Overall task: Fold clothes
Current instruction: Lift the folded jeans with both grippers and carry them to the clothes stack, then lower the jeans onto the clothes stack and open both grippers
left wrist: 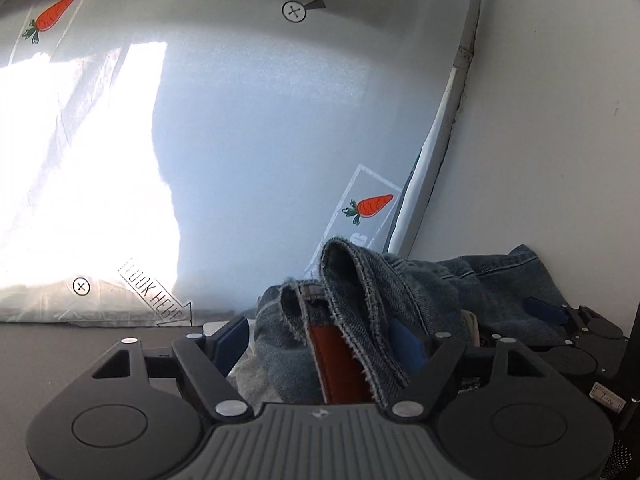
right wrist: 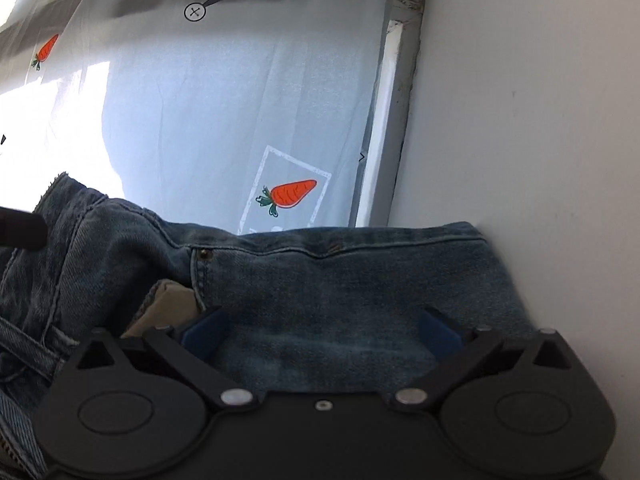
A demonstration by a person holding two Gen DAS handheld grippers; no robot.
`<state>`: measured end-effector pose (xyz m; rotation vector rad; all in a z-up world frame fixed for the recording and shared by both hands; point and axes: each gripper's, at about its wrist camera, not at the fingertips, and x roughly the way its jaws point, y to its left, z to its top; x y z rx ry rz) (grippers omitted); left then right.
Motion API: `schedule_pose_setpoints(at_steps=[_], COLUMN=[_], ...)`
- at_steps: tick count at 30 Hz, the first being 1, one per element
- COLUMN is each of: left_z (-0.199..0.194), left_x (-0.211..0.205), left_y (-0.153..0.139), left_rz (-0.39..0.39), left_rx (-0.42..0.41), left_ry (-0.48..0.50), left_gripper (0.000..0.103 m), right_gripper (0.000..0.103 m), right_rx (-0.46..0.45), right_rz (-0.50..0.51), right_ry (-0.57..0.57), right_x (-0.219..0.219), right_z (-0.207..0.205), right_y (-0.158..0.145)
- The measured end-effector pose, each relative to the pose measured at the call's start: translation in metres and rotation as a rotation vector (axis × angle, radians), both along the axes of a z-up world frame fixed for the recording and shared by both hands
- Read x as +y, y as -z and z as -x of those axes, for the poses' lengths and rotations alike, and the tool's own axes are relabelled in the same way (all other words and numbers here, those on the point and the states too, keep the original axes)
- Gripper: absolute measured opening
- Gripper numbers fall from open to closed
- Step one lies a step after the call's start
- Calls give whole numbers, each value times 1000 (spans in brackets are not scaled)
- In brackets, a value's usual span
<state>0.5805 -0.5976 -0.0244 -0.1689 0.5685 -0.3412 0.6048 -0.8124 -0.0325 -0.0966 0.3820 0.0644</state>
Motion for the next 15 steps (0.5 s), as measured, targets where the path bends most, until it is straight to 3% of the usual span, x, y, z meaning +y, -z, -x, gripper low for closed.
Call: schedule_pose_setpoints(at_steps=[2,3,7,12,15], left_z=[-6,-8,-8,-4,18], left_x=[14,16,10,22,36], left_y=[22,26,24,19,3], left_rz=[114,130,22,77,49], left_rx=[63,69,2,37,-30], left_ry=[0,13,46,60,73], left_gripper=[80,80,87,88,88], right_gripper=[103,103,103,103,103], right_rx=[-7,1,-12,-11,-5], right_rz=[-79,-110,-102,-93,-27], right_ry=[-3,-9,-5,13,45], right_x=[-11,-16,-12,-10,0], right_z=[0,-1,-4,-6,4], right_y=[10,13,17,14,4])
